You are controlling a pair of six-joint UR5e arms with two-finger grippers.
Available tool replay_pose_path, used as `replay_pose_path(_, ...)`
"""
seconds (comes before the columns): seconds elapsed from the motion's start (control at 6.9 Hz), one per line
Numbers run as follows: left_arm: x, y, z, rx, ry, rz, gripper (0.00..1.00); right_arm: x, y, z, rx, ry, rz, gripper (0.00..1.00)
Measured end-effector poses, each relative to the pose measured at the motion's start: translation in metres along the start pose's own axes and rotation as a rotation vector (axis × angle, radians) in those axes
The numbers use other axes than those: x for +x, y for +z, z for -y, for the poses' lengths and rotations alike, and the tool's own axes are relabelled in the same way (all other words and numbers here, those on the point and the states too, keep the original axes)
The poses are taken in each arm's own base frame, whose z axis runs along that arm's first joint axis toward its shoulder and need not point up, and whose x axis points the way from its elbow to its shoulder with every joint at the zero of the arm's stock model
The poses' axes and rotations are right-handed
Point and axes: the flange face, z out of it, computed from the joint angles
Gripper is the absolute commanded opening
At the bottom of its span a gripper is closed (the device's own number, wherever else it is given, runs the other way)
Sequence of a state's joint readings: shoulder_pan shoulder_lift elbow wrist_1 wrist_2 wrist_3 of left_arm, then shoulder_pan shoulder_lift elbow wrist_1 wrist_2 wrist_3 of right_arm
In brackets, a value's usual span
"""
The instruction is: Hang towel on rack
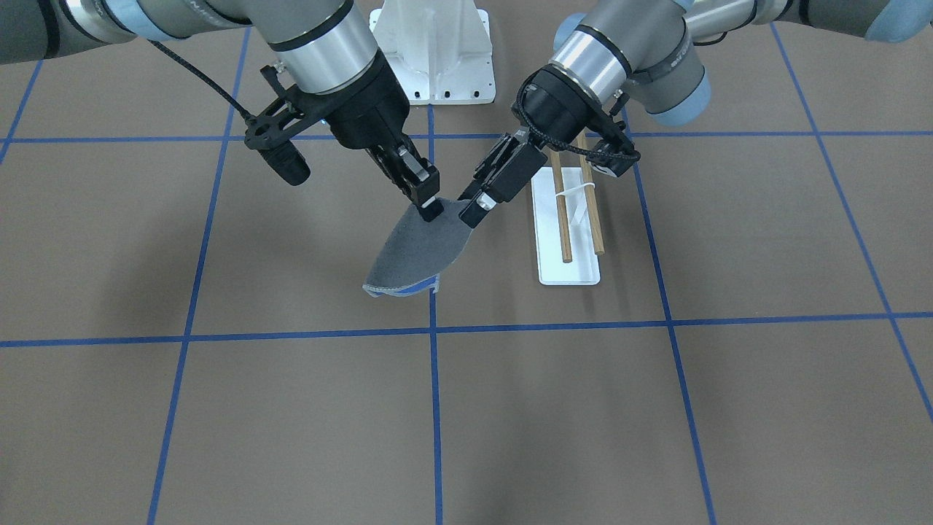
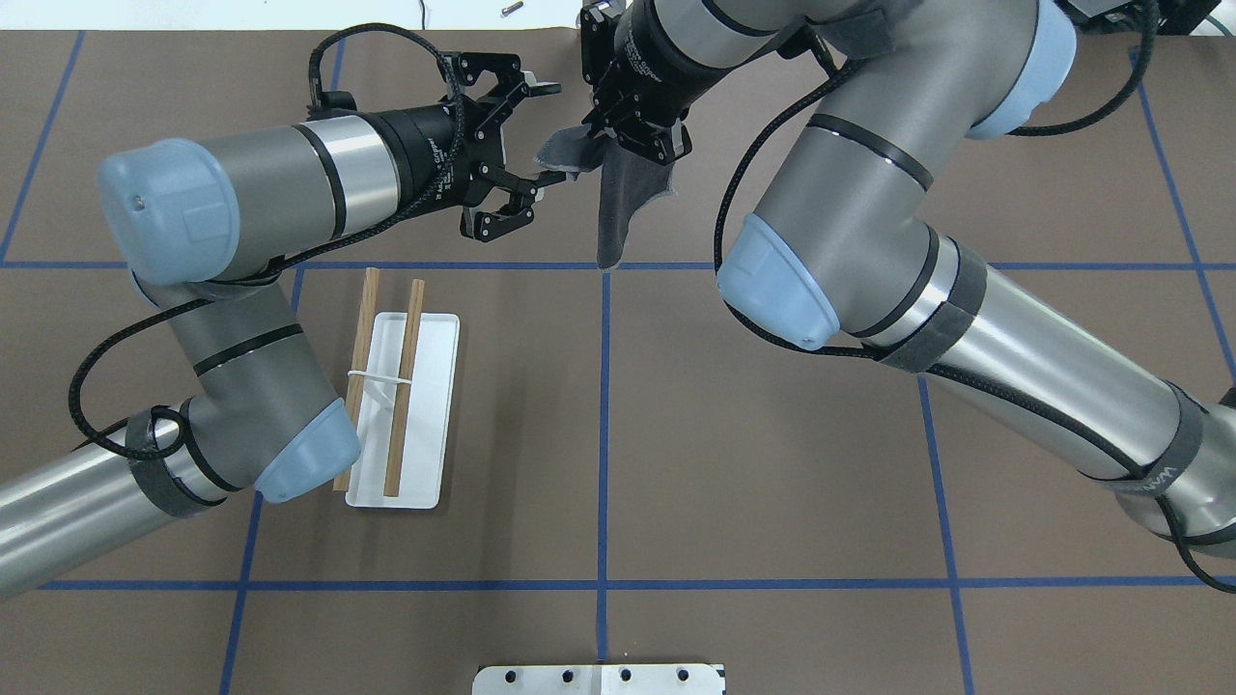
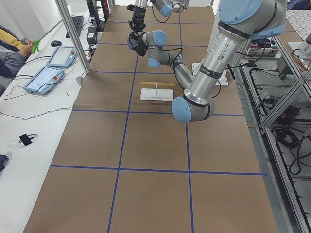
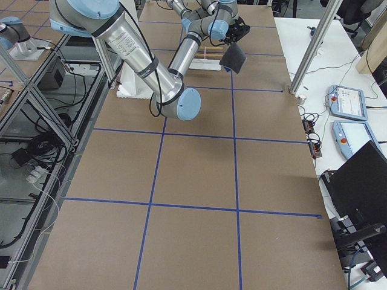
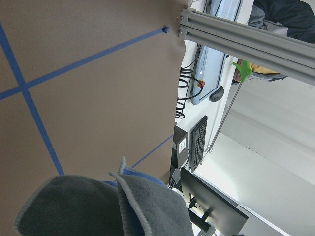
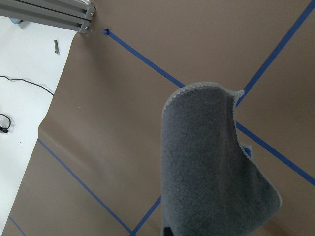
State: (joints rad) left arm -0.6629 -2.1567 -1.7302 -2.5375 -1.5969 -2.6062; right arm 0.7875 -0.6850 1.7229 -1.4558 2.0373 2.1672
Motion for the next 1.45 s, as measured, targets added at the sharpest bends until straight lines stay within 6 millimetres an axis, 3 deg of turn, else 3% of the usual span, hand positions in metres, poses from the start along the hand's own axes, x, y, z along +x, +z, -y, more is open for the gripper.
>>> replay_pose_path(0.14,0.001,-0.001,0.000,-0.004,0.000,-0.003,0.27,0.002,-0.003,-0.006,-0.005,-0.004,0.008,0.00)
replay_pose_path(0.29,0.001,-0.001,0.000,-0.006,0.000,-0.005,0.14,0.005,-0.007,-0.009,-0.010,-0.008,0.016,0.00)
replay_pose_path(0.58,0.001,-0.001,0.000,-0.006,0.000,-0.005,0.14,0.011,-0.010,-0.008,-0.014,-0.012,0.019,0.00)
replay_pose_path(0.72,0.001,-0.002,0.000,-0.007,0.000,-0.005,0.00,0.013,-0.011,-0.008,-0.014,-0.012,0.019,0.00)
replay_pose_path(0.87,0.001,-0.002,0.000,-0.008,0.001,-0.006,0.00,0.014,-0.012,-0.007,-0.014,-0.013,0.020,0.24)
replay_pose_path(1.01,0.001,-0.002,0.000,-0.008,0.003,-0.006,0.00,0.014,-0.012,-0.007,-0.014,-0.012,0.020,0.99)
replay_pose_path(1.45,-0.004,-0.002,0.005,0.000,0.074,0.010,0.00,0.022,-0.013,-0.001,-0.009,-0.021,0.019,1.00)
